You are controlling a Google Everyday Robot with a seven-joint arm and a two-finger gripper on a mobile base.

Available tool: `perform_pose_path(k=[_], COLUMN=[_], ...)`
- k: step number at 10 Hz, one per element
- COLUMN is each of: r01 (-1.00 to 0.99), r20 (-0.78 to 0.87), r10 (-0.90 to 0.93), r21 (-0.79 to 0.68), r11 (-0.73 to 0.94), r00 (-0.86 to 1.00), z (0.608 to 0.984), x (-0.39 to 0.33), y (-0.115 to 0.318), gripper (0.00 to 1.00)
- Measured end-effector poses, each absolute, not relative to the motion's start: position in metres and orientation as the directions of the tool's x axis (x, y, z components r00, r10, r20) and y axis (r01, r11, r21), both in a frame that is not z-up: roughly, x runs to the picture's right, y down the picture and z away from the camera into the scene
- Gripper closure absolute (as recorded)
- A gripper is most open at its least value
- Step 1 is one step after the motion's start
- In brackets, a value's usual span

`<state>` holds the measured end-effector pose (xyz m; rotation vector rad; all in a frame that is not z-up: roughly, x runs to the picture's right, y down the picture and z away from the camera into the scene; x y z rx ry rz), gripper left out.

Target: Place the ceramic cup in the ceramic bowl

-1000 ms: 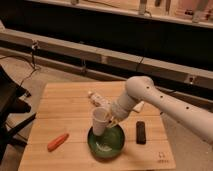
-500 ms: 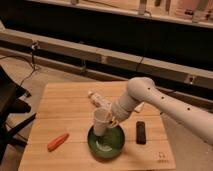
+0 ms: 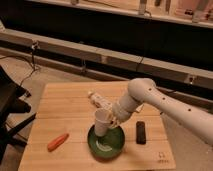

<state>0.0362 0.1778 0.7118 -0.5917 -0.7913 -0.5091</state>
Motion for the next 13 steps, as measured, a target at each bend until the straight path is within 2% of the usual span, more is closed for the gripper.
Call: perform_pose_path(k=[7, 8, 10, 13], r01=[0.611, 0.609, 0.606, 0.601], r20=[0.770, 0.769, 0.769, 0.767], r10=[-0.190, -0.188, -0.184, -0.180], r21=[-0.303, -0.304, -0.307, -0.310], r11=[0.731, 0.732, 0.734, 0.737], r00=[0.609, 0.610, 0.613, 0.616], z=[0.7149, 0.7153, 0.7162, 0.7172], x=[0.0414, 0.0423, 0.0439, 0.0461], y=[0.1814, 0.1817, 0.1828, 0.1838], gripper=[1.00, 0.97, 0.81, 0.79])
